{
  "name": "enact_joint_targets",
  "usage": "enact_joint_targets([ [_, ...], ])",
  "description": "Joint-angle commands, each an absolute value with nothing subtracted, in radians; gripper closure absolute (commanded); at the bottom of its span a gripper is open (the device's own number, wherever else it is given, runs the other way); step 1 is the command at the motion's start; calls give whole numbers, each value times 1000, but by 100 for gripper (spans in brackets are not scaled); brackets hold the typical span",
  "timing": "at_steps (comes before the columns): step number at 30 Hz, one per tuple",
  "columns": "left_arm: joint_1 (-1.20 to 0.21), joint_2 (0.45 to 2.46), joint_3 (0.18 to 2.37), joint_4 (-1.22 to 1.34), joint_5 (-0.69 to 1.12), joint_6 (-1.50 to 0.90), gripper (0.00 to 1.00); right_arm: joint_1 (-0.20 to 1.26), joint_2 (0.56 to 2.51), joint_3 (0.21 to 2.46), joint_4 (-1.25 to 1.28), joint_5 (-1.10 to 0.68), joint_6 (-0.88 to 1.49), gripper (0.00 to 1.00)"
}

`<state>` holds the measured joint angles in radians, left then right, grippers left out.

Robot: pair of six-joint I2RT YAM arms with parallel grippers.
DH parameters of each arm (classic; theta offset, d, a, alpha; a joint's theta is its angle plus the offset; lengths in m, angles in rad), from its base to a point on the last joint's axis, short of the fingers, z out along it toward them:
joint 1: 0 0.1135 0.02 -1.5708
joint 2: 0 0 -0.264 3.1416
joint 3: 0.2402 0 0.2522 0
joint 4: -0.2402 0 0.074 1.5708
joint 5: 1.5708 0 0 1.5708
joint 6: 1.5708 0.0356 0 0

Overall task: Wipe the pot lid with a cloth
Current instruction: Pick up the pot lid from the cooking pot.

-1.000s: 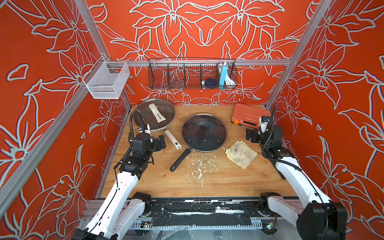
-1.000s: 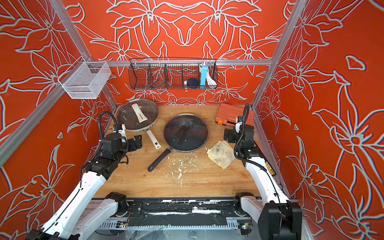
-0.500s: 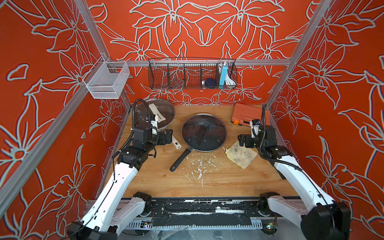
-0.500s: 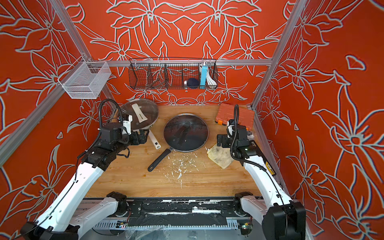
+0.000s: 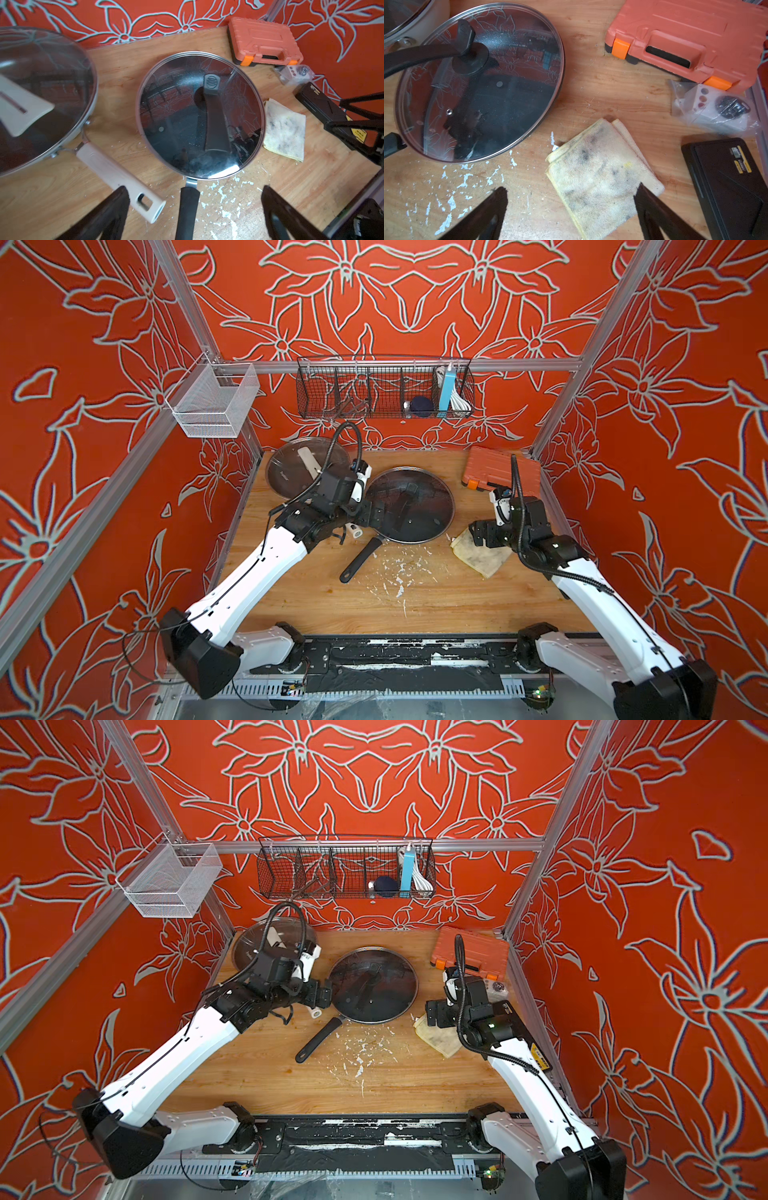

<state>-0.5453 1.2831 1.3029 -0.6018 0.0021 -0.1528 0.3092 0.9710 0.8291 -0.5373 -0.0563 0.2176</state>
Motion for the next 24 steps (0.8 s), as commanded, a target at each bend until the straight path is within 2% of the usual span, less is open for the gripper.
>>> enact_joint_targets([
  [1,-582,1386,1408,-679,0,-131,2,319,945,807,-607,-40,254,3],
  [19,-600,2014,2102,-1115,39,-150,2,321,901,763,-621,-82,244,4],
  [24,-604,2110,2193,-1086,8,-109,9,321,907,762,-617,-84,245,4],
])
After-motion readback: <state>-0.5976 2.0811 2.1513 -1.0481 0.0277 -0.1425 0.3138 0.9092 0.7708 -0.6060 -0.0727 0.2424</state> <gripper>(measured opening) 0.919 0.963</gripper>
